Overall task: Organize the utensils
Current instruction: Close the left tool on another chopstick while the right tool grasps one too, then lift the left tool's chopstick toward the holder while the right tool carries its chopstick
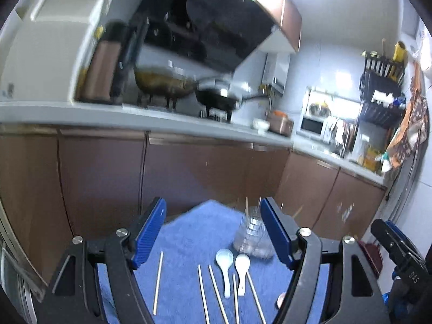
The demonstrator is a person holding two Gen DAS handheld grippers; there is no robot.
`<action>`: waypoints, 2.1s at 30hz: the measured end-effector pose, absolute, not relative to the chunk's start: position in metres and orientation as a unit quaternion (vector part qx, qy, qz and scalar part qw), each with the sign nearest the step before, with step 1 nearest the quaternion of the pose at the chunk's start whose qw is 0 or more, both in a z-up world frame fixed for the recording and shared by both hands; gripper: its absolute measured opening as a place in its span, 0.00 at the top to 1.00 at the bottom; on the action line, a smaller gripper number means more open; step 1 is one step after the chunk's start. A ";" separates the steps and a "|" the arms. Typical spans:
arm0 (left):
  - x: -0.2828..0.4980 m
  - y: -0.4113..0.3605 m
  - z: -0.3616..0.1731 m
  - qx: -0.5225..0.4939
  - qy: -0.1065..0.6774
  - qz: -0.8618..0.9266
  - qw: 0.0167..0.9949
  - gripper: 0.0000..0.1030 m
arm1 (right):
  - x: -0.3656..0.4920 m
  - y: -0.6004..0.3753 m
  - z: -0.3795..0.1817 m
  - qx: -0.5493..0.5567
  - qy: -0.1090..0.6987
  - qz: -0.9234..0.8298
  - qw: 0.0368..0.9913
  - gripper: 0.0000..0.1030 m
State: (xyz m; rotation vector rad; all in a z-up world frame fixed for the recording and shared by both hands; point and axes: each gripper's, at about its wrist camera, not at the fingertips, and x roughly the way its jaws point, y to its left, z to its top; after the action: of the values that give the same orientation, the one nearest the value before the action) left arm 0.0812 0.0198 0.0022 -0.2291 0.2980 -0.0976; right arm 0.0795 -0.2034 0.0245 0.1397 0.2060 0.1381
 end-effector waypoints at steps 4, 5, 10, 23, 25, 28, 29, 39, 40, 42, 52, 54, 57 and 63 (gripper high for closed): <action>0.121 0.016 -0.032 -0.116 0.227 -0.064 0.965 0.31 | 0.118 -0.206 -0.006 0.070 0.190 0.061 0.977 0.07; 0.131 0.015 -0.041 -0.115 0.245 -0.062 0.961 0.31 | 0.126 -0.206 -0.013 0.072 0.208 0.062 0.974 0.11; 0.185 0.010 -0.092 -0.115 0.346 -0.071 0.928 0.32 | 0.181 -0.209 -0.067 0.088 0.330 0.080 0.937 0.48; 0.287 0.001 -0.192 -0.134 0.514 -0.077 0.844 0.35 | 0.289 -0.195 -0.168 0.088 0.512 0.116 0.847 0.71; 0.297 0.000 -0.203 -0.133 0.528 -0.074 0.835 0.39 | 0.301 -0.191 -0.176 0.084 0.528 0.124 0.836 0.73; 0.307 -0.004 -0.214 -0.139 0.551 -0.087 0.819 0.58 | 0.314 -0.189 -0.188 0.077 0.547 0.124 0.824 0.76; 0.309 -0.005 -0.217 -0.140 0.556 -0.088 0.814 0.59 | 0.319 -0.188 -0.193 0.073 0.553 0.124 0.821 0.76; 0.328 -0.016 -0.231 -0.120 0.586 -0.085 0.797 0.84 | 0.345 -0.186 -0.223 0.047 0.581 0.112 0.805 0.88; 0.330 -0.016 -0.233 -0.120 0.589 -0.083 0.795 0.85 | 0.345 -0.184 -0.223 0.044 0.582 0.112 0.804 0.88; 0.333 -0.017 -0.237 -0.120 0.597 -0.079 0.790 0.86 | 0.347 -0.182 -0.226 0.039 0.584 0.111 0.803 0.89; 0.339 -0.027 -0.244 -0.101 0.601 -0.063 0.790 0.95 | 0.351 -0.158 -0.236 0.005 0.583 0.102 0.806 0.93; 0.334 -0.026 -0.244 -0.107 0.596 -0.065 0.793 0.95 | 0.350 -0.160 -0.235 0.016 0.580 0.102 0.808 0.94; 0.324 -0.023 -0.236 -0.113 0.579 -0.072 0.804 0.95 | 0.345 -0.167 -0.226 0.035 0.566 0.106 0.817 0.94; 0.298 -0.016 -0.203 -0.119 0.518 -0.081 0.843 0.95 | 0.321 -0.178 -0.190 0.058 0.517 0.122 0.845 0.94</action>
State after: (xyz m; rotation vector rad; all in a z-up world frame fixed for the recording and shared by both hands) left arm 0.2976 -0.0160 -0.2034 -0.2508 1.0941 -0.1716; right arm 0.3210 -0.1781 -0.1900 0.1220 1.0907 0.2572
